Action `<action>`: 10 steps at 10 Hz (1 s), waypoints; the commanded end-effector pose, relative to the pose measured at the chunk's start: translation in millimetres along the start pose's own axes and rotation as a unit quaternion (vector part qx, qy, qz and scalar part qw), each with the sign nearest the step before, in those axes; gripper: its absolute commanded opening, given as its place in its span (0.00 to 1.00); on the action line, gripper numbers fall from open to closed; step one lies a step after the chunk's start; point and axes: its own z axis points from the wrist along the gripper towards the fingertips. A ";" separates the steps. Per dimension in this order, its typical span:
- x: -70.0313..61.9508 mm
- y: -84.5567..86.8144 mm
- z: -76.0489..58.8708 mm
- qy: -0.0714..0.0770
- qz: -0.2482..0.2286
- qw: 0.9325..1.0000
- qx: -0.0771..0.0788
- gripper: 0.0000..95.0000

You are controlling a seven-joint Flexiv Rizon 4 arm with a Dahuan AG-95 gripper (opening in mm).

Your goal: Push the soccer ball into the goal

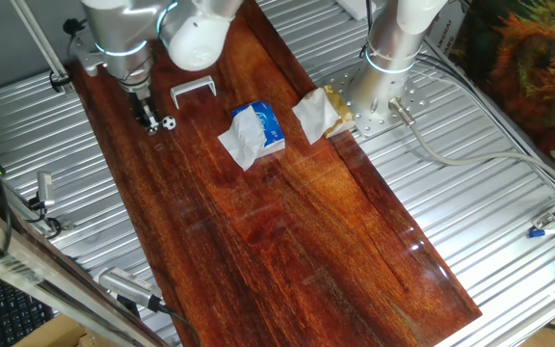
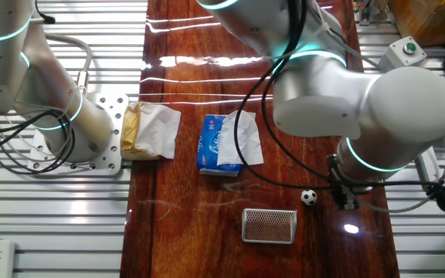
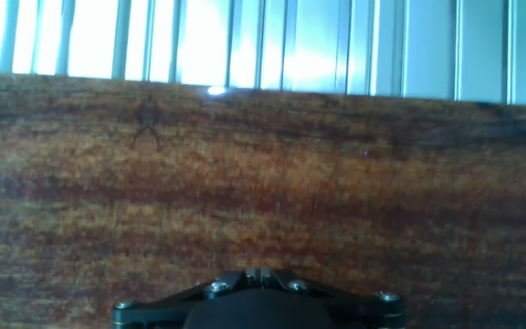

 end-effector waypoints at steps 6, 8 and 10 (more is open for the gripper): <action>21.8 5.5 12.3 0.056 0.015 0.998 -0.012 0.00; 32.9 5.9 10.7 0.071 0.021 0.997 -0.009 0.00; 42.8 2.9 5.2 0.081 0.029 0.996 -0.005 0.00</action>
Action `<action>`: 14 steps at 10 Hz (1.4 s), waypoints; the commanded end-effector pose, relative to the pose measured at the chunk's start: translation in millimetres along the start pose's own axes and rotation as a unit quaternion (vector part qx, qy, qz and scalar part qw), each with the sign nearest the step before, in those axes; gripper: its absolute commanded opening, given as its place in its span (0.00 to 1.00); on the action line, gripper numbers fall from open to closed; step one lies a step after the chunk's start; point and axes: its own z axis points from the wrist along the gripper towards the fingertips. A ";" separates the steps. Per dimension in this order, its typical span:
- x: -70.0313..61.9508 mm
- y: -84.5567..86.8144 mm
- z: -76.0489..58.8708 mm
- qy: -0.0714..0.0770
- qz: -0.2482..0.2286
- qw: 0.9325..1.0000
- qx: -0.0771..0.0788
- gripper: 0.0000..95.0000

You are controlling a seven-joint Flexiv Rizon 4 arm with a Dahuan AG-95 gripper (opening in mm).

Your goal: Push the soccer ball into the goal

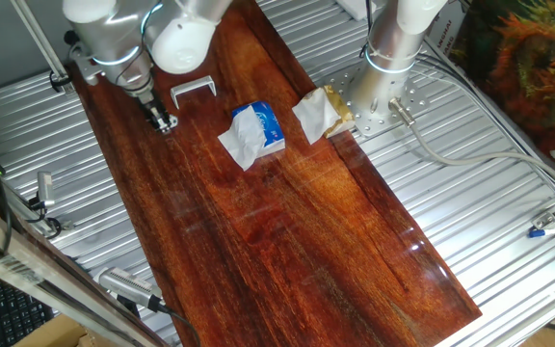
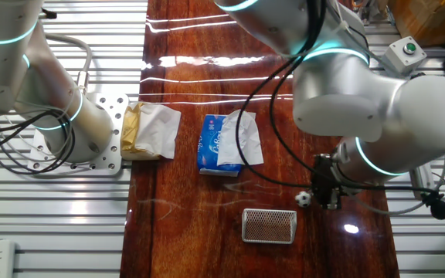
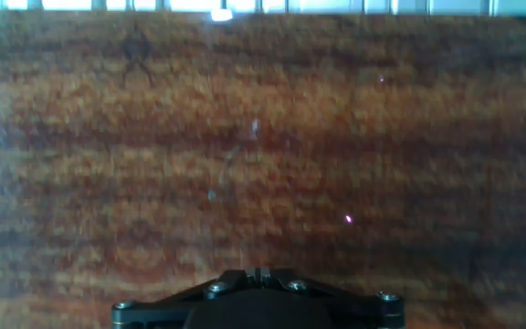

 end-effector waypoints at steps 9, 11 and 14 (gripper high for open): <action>38.5 0.9 5.1 0.027 0.016 0.999 -0.007 0.00; 39.4 2.1 1.2 0.020 0.023 0.999 -0.024 0.00; 43.1 7.4 -13.0 0.028 0.044 0.998 -0.045 0.00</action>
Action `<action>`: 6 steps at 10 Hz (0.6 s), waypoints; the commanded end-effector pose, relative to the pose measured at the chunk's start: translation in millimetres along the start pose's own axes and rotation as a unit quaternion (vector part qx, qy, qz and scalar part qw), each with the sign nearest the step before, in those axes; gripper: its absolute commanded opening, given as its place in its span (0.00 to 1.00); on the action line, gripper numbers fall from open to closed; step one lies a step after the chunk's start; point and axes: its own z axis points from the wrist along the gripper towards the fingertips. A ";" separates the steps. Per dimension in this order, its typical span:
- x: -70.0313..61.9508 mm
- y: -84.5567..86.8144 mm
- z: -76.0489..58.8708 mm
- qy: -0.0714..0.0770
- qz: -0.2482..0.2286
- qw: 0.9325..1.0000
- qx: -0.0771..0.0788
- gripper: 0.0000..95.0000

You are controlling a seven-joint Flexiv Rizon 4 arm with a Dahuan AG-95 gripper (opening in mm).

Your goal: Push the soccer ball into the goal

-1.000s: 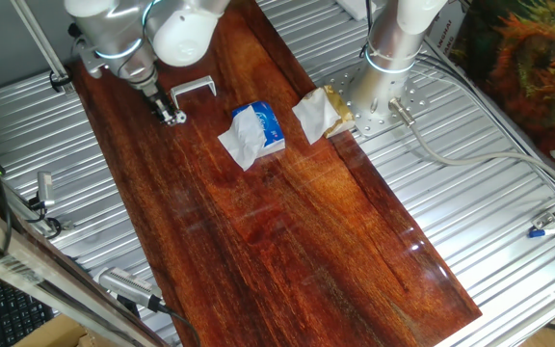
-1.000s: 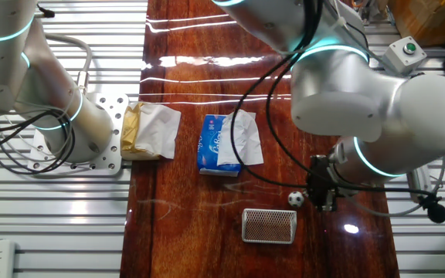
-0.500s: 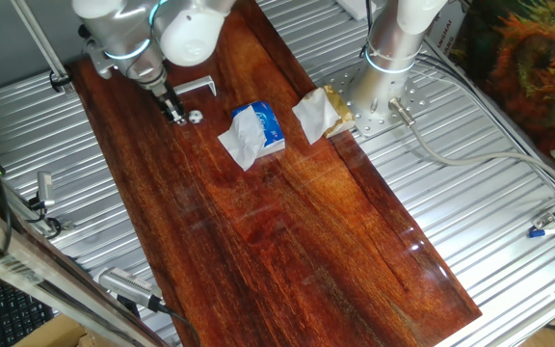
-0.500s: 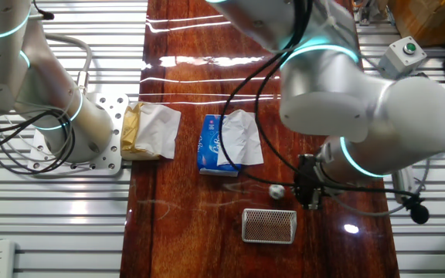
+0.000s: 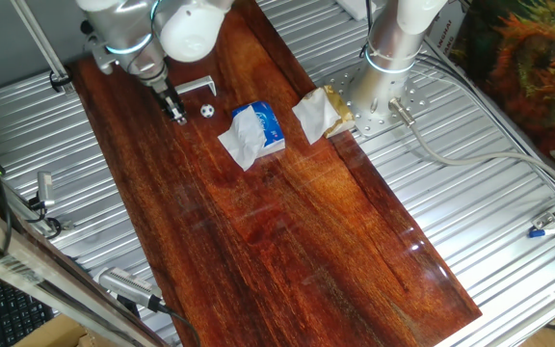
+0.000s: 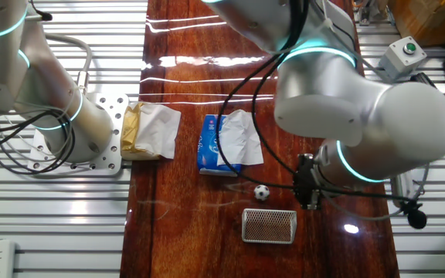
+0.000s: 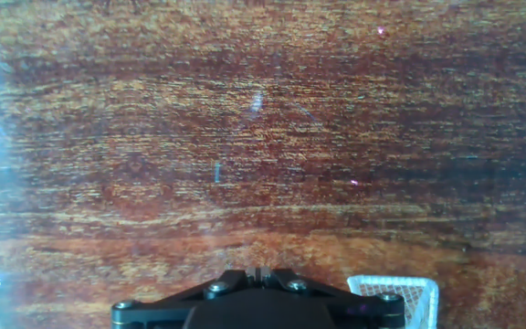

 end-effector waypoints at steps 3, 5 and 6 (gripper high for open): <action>3.7 6.8 -6.5 0.017 0.021 1.000 -0.016 0.00; 8.7 10.6 -4.7 0.002 0.028 1.000 -0.010 0.00; 8.5 12.1 -6.8 -0.005 0.030 1.000 -0.001 0.00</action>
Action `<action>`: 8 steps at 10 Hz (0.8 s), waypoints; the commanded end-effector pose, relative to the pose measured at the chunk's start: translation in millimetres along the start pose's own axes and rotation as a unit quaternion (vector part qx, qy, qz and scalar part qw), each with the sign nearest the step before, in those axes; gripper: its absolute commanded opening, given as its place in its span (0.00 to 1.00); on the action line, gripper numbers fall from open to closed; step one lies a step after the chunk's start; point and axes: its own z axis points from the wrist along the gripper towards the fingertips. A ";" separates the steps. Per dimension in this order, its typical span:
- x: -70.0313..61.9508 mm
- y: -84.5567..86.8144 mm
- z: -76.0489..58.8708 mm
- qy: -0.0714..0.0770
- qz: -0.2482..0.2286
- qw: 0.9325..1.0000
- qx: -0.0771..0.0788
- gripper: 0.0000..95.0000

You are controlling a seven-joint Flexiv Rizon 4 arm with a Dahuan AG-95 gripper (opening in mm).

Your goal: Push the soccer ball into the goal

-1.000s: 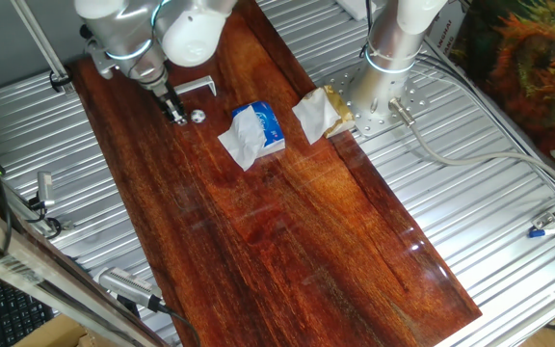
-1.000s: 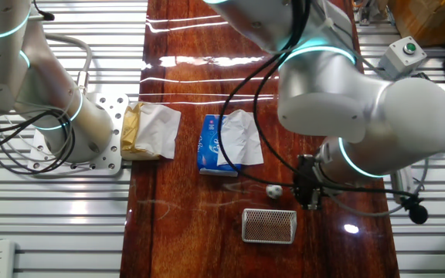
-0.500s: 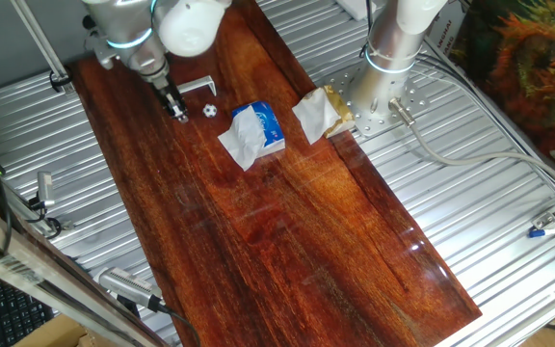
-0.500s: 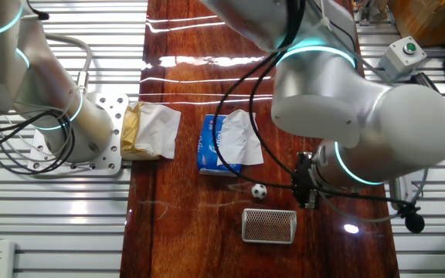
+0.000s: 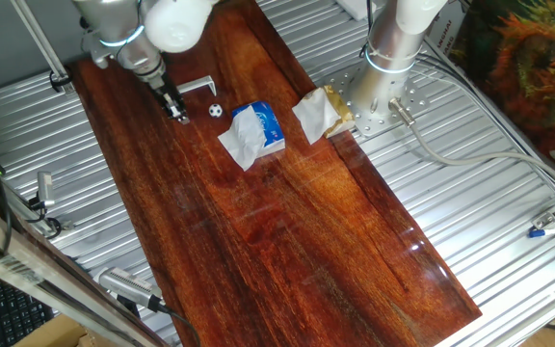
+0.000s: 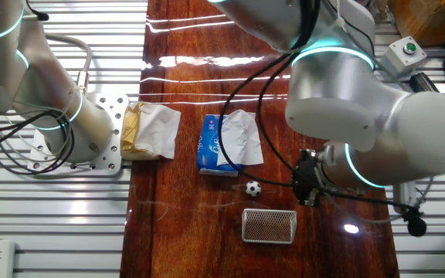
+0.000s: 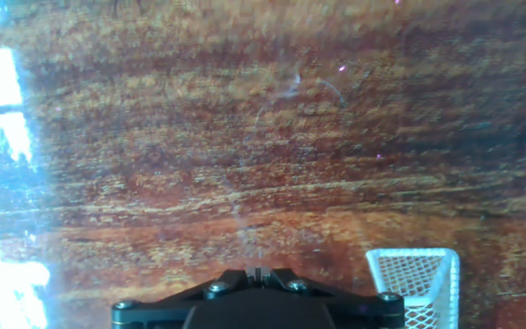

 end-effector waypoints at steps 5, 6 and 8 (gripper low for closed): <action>-13.6 7.5 5.3 -0.055 -0.018 0.998 0.039 0.00; -16.6 9.0 6.9 -0.056 -0.018 0.998 0.039 0.00; -27.3 14.8 12.8 -0.057 -0.006 0.998 0.038 0.00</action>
